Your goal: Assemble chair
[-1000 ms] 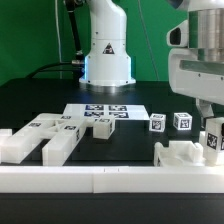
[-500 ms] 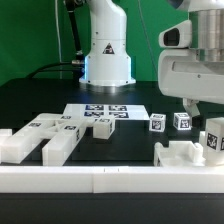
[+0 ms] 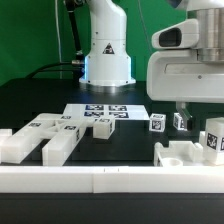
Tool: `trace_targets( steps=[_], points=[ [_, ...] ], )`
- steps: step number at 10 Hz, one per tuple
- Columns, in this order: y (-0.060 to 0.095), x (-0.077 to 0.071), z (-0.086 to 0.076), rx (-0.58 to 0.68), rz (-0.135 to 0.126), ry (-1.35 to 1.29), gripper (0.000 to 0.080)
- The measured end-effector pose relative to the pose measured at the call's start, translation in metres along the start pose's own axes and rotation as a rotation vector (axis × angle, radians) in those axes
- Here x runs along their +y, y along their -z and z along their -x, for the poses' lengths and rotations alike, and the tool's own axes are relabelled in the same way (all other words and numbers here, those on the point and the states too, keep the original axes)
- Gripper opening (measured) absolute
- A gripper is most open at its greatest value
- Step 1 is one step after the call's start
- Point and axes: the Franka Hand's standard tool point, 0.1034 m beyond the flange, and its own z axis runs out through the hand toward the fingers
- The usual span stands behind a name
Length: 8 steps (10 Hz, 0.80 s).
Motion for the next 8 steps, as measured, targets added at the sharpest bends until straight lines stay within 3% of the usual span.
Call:
trace_targets(
  steps=[4, 8],
  points=[
    [-0.0001, -0.0013, 0.0005, 0.003, 0.011, 0.303, 0.0649],
    [-0.0005, -0.0025, 0.0011, 0.012, 0.05, 0.589, 0.0649]
  ],
)
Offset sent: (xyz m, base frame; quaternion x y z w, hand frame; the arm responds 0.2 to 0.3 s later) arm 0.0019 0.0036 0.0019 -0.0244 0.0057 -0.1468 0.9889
